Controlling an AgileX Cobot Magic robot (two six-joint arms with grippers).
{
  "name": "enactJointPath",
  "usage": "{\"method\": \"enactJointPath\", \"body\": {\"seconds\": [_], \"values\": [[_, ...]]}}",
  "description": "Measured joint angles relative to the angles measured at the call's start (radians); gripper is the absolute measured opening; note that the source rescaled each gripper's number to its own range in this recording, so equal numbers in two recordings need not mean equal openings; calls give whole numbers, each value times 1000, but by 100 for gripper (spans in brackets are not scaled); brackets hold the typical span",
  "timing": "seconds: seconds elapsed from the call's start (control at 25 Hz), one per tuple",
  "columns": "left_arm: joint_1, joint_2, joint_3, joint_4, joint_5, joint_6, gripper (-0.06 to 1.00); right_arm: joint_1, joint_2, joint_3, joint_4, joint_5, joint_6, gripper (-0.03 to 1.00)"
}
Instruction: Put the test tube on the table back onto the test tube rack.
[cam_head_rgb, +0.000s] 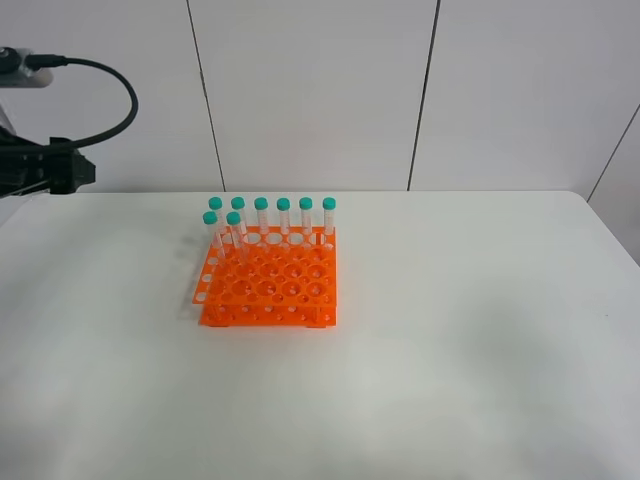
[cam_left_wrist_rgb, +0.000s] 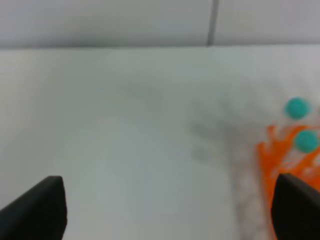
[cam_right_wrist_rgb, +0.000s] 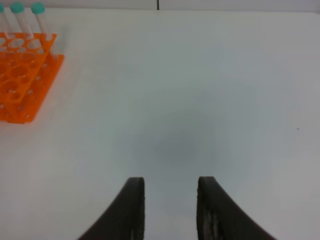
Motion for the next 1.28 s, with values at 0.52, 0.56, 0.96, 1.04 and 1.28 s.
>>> {"method": "enactJointPath", "body": {"seconds": [0.52,0.56,0.96,1.04,1.28], "values": [[40,-43,37,-1,32,-6,100,0,0,0,0,0,0,29],[38,-65,37,-2,35,-6,100,0,0,0,0,0,0,29],[-122,-296,84,-10,91,-17,100,0,0,0,0,0,0,29],[-133,-327,116,-11,93,-22,100,0,0,0,0,0,0,29],[-133,-427,260,-36,51,-25,100,0,0,0,0,0,0,29]]}}
